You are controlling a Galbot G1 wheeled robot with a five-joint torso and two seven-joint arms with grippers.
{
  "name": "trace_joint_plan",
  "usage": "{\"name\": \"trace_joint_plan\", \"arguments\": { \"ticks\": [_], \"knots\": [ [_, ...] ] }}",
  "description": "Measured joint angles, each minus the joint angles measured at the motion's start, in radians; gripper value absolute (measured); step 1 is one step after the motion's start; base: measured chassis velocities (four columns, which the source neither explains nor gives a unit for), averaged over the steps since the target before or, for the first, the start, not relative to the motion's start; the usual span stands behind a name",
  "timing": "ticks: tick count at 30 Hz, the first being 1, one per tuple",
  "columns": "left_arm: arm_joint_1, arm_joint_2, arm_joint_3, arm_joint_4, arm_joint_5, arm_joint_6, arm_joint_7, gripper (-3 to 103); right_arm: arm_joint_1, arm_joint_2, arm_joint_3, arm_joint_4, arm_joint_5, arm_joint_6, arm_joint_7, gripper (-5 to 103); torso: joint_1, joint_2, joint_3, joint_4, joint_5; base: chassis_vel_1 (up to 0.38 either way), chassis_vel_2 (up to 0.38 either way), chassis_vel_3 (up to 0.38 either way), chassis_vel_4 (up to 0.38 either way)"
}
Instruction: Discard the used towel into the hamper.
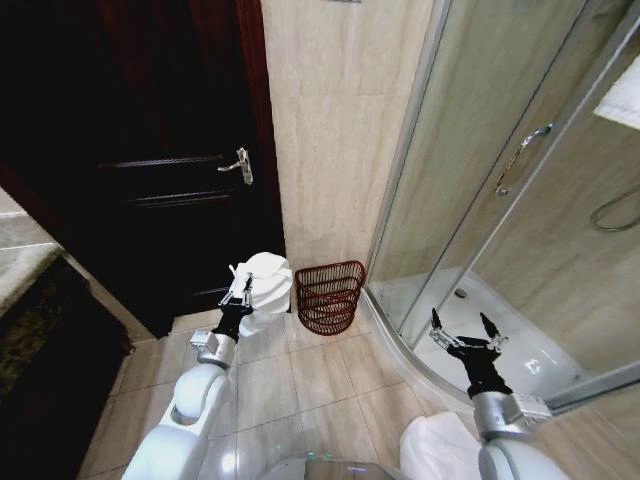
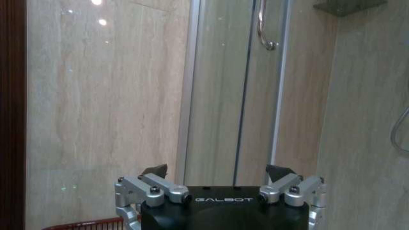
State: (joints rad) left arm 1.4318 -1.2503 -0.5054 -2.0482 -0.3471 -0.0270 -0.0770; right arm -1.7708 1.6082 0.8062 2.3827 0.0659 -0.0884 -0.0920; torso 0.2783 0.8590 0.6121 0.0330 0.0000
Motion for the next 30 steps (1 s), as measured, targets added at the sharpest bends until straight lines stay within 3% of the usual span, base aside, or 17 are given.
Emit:
{"name": "trace_joint_plan", "arguments": {
  "ticks": [12, 15, 30],
  "knots": [
    [0.010, 0.004, -0.008, 0.011, -0.001, -0.019, 0.026, 10, -0.002, 0.000, -0.005, 0.000, -0.012, 0.000, 0.001, 100, -0.022, -0.052, -0.029, 0.0000, 0.0000, 0.000, 0.000, 0.000, 0.000],
    [0.009, 0.002, -0.008, 0.027, 0.009, -0.061, 0.050, 10, -0.006, 0.000, -0.001, -0.004, -0.019, 0.002, 0.000, 100, -0.029, -0.066, -0.037, 0.0000, 0.0000, 0.000, 0.000, 0.000, 0.000],
    [0.010, 0.003, -0.008, 0.044, 0.019, -0.110, 0.110, 10, 0.000, 0.000, 0.005, -0.023, -0.033, 0.027, -0.017, 100, -0.031, -0.068, -0.038, 0.0000, 0.0000, -0.008, 0.006, 0.007, -0.008]
  ]
}}
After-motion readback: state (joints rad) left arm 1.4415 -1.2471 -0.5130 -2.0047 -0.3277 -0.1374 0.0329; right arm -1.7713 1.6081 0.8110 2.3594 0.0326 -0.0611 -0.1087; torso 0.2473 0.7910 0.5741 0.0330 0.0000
